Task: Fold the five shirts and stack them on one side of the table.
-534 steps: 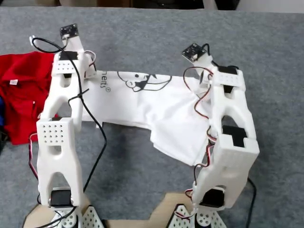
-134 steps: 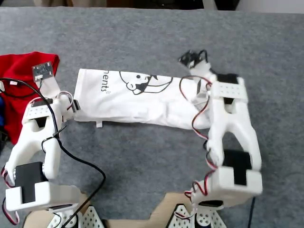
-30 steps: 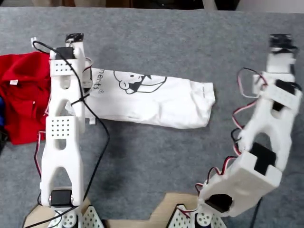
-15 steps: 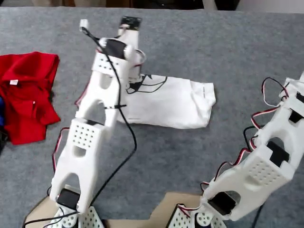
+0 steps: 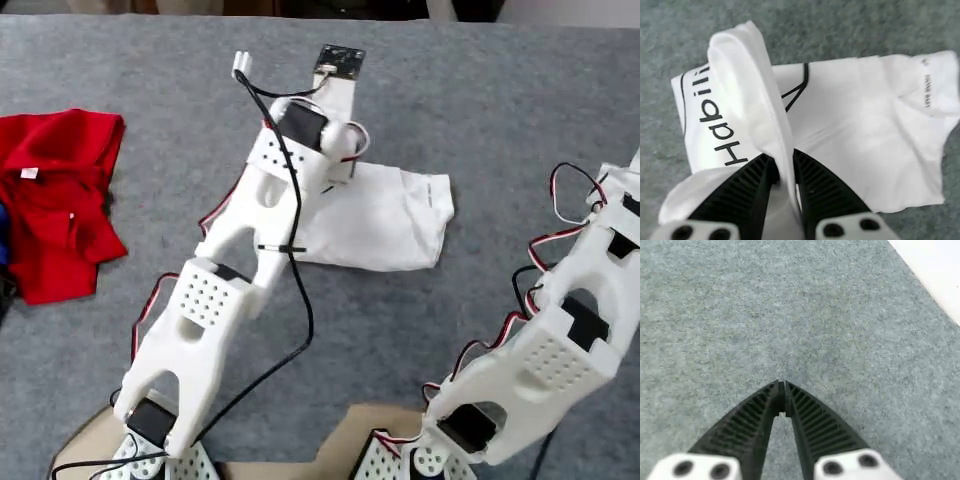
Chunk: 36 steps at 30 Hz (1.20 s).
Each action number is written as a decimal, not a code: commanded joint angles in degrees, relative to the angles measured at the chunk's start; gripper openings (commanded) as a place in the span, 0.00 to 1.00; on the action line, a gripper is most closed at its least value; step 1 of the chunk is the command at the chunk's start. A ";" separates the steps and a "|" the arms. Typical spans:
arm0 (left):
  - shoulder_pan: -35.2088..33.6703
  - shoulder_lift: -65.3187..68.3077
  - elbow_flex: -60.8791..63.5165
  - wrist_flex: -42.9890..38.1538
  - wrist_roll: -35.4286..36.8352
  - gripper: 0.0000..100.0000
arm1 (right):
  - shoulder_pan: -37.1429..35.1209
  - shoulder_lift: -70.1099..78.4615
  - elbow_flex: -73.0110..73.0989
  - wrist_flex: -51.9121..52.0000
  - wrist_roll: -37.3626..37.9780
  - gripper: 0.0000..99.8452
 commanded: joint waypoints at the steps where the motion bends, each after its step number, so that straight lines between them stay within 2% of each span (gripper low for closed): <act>1: 1.58 -3.56 -1.67 -4.40 3.25 0.02 | 0.48 -0.22 -3.12 -1.23 -0.35 0.02; 8: 5.36 -3.30 -1.14 -10.02 7.12 0.02 | 0.48 -0.22 -3.12 -1.23 -0.35 0.02; 24: 11.08 -3.21 10.64 -22.15 7.21 0.02 | 0.57 -0.22 -3.12 -1.23 -0.35 0.02; 36: 14.24 0.31 9.23 -26.37 7.21 0.02 | 0.66 -0.22 -3.12 -1.23 -0.26 0.02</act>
